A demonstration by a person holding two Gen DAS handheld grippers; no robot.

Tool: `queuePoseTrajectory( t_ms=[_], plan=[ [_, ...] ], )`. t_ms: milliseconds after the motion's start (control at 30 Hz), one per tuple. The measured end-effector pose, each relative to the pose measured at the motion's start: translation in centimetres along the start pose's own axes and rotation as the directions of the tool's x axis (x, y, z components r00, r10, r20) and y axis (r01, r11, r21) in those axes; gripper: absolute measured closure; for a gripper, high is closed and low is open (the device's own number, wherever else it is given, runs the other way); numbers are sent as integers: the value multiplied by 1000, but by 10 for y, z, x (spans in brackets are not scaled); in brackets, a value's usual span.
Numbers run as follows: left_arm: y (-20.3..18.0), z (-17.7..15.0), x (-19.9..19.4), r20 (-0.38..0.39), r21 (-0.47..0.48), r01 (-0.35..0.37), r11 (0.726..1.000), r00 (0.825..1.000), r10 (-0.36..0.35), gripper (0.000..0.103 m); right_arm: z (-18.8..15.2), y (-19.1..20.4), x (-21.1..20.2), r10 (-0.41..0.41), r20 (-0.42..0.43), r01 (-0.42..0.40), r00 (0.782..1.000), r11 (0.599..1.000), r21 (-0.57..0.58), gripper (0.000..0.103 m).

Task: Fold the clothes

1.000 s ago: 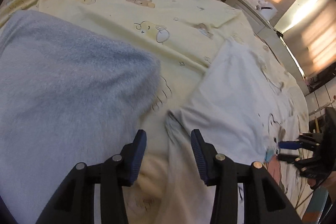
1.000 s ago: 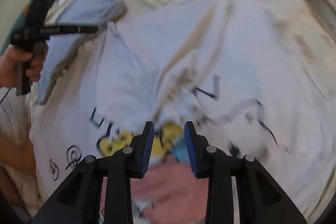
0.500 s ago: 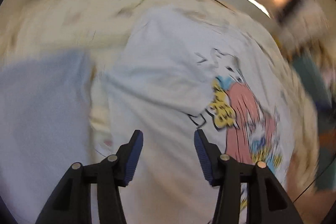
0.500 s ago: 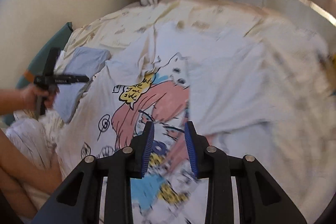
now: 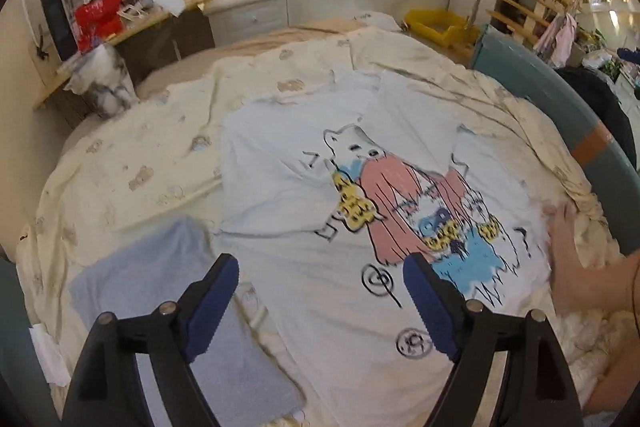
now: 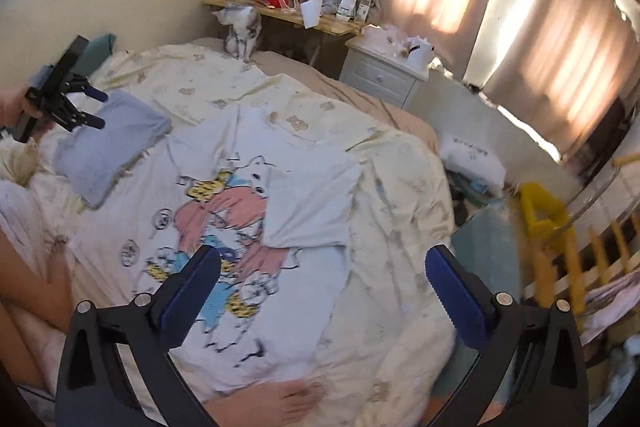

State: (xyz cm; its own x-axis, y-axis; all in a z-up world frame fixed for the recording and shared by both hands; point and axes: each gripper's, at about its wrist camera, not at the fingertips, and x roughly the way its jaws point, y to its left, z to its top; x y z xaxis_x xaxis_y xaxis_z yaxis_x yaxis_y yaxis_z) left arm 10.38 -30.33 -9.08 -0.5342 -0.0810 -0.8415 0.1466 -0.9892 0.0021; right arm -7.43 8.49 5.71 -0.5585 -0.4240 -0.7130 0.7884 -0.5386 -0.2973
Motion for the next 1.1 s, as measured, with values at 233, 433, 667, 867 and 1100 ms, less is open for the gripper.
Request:
queuePoseTrajectory(
  t_ms=[233, 433, 667, 867, 1100],
  plan=[
    [40, 33, 75, -65, -59, -123, 991, 991, 119, 18, 26, -38, 132, 81, -89, -82, 993, 997, 0, 0],
    [73, 89, 160, -103, 15, -138, 990, 985, 139, 18, 48, -77, 259, 159, -90, -157, 983, 987, 30, 2],
    [98, 147, 261, -139, 150, -70, 986, 986, 91, 18, 69, -101, 395, 259, -156, -264, 953, 964, -17, 28],
    [143, 174, 314, -148, 7, -43, 999, 988, 44, 18, 76, -115, 476, 300, -222, -301, 928, 953, 28, 29],
    [170, 185, 355, -173, -39, -43, 998, 984, 36, 18, 78, -125, 553, 346, -290, -335, 892, 938, 89, 28]
  ],
)
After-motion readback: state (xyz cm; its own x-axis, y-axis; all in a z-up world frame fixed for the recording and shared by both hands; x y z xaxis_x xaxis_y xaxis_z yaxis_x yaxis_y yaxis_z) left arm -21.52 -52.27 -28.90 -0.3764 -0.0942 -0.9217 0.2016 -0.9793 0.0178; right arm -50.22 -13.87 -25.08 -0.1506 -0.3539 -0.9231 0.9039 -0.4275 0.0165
